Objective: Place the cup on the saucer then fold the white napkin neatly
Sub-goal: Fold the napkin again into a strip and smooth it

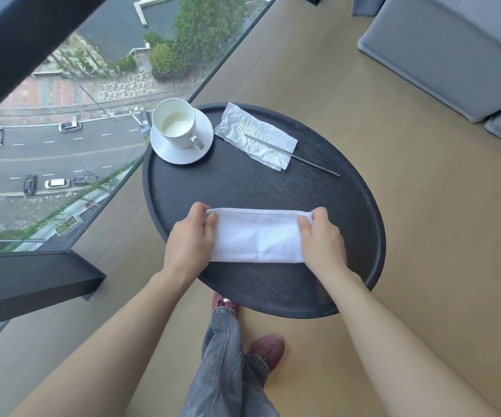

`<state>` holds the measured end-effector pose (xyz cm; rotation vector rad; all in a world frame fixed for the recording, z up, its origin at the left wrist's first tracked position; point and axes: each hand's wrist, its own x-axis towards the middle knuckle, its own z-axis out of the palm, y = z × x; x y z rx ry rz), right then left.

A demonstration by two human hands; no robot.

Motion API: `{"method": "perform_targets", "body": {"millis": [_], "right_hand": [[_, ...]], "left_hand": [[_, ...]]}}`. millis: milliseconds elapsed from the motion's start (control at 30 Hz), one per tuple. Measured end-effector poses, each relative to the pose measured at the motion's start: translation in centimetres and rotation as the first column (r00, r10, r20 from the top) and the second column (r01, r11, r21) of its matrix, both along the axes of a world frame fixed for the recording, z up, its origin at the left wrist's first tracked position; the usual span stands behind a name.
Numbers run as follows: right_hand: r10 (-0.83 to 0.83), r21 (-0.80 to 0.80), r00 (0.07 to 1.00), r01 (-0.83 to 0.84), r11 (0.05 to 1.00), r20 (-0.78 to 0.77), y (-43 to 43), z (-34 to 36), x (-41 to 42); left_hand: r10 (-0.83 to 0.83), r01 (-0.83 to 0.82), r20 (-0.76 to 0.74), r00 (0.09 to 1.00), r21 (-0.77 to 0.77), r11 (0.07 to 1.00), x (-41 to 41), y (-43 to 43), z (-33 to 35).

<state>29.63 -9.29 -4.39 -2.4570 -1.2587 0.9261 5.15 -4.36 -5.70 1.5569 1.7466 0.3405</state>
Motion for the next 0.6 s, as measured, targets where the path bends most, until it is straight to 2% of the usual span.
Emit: {"method": "perform_targets", "body": {"millis": [67, 133, 233, 300, 367, 467, 600], "right_hand": [[-0.02, 0.055, 0.997, 0.016, 0.998, 0.078, -0.4, 0.1, -0.6], [-0.018, 0.212, 0.974, -0.031, 0.977, 0.228, -1.5, 0.2, -1.0], [0.104, 0.317, 0.918, -0.237, 0.918, 0.383, -3.4, 0.1, -2.4], [0.29, 0.275, 0.886, -0.399, 0.875, 0.362, -3.9, -0.7, -3.6], [0.425, 0.205, 0.844, -0.503, 0.84, 0.328, -3.9, -1.7, -4.7], [0.499, 0.071, 0.799, -0.55, 0.832, 0.337, -3.6, -2.8, -4.7], [0.492, -0.027, 0.776, -0.525, 0.851, 0.395, -4.5, -3.3, -2.1]], "left_hand": [[0.006, -0.004, -0.077, 0.997, 0.023, 1.0, 0.2, -0.4, 0.1], [0.015, 0.009, -0.194, 0.981, 0.125, 0.992, 0.3, -1.2, 0.2], [-0.083, 0.21, -0.342, 0.936, 0.354, 0.911, 1.6, -3.6, 0.7], [-0.276, 0.417, -0.38, 0.883, 0.362, 0.834, 3.4, -4.7, 0.2], [-0.426, 0.557, -0.41, 0.807, 0.285, 0.78, 4.9, -5.2, -0.6], [-0.499, 0.628, -0.46, 0.734, 0.182, 0.756, 5.1, -5.0, -1.9], [-0.495, 0.649, -0.525, 0.693, 0.156, 0.744, 2.4, -4.5, -3.1]]}}
